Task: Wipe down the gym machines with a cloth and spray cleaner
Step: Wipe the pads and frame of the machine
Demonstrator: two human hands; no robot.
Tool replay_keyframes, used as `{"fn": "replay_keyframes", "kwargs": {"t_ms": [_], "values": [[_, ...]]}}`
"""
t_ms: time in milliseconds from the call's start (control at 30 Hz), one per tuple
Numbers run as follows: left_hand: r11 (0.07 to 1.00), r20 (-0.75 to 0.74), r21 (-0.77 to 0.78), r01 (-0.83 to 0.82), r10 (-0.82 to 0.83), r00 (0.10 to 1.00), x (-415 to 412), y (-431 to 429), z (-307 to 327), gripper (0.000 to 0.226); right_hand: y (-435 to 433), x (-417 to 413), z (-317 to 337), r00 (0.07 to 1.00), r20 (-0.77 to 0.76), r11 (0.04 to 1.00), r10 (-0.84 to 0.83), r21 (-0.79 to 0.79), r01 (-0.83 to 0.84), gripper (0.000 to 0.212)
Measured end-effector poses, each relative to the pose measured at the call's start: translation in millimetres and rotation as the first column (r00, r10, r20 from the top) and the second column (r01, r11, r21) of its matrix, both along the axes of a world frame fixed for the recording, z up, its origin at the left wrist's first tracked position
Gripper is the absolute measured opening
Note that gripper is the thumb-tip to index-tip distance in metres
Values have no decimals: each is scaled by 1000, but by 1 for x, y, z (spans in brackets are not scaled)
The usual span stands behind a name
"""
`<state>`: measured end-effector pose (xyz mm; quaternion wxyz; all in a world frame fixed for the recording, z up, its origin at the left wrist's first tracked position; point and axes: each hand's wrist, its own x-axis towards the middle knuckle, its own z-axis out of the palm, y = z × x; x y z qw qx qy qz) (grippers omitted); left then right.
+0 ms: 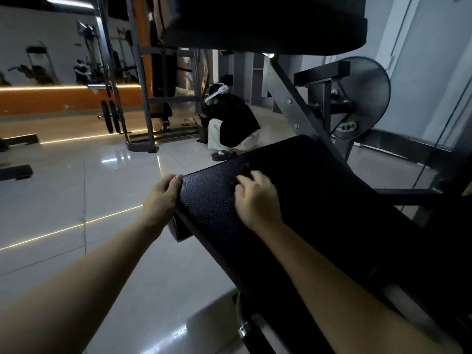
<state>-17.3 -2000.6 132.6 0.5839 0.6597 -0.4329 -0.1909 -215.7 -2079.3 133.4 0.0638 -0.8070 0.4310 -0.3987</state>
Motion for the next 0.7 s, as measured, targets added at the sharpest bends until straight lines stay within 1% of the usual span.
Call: {"fn": "replay_keyframes", "kwargs": {"t_ms": [33,100,200,233,267,300,333,400,433,467,533,600,633,700], "values": [[1000,-6,-5,9,-9,1000,-1,0,1,31,19,3,-5,998,3,998,65,-7,-65,47],[1000,-25,-23,17,-17,1000,-5,-1,4,30,49,7,-9,974,-41,974,225,2,-225,40],[998,-52,-55,-16,13,999,-11,4,4,28,75,-1,-9,861,-139,868,489,-22,-497,38],[998,-58,-56,-22,19,998,-12,6,2,28,71,-9,-8,819,-186,830,543,-31,-557,37],[998,-55,-53,-34,31,998,-12,7,1,30,60,-19,-5,802,-239,817,547,-56,-574,36],[998,-41,-51,-45,43,998,-11,8,0,30,46,-29,-3,817,-278,835,506,-78,-544,35],[998,-30,-46,-51,50,998,-12,9,1,30,28,-39,-1,857,-285,880,429,-80,-467,36],[998,-28,-41,-51,50,998,-12,9,1,29,-15,-63,1,949,-256,977,185,-60,-206,37],[998,-30,-44,-51,50,998,-13,9,2,29,-36,-78,2,963,-263,998,54,-28,-63,38],[998,-30,-41,-49,48,998,-13,9,2,29,-53,-92,3,962,-267,998,-52,28,61,39],[998,-27,-37,-48,47,999,-12,9,1,29,-67,-101,7,960,-222,966,-171,155,208,41],[998,-44,-47,-46,44,998,-12,8,0,30,-52,-82,9,960,-167,946,-224,200,256,41],[998,-45,-49,-49,46,998,-12,8,-1,30,-37,-68,8,966,-143,953,-216,184,241,42],[995,-72,-50,-91,87,994,-16,8,-3,30,-4,-40,-1,985,-96,982,-140,117,151,42]]}}
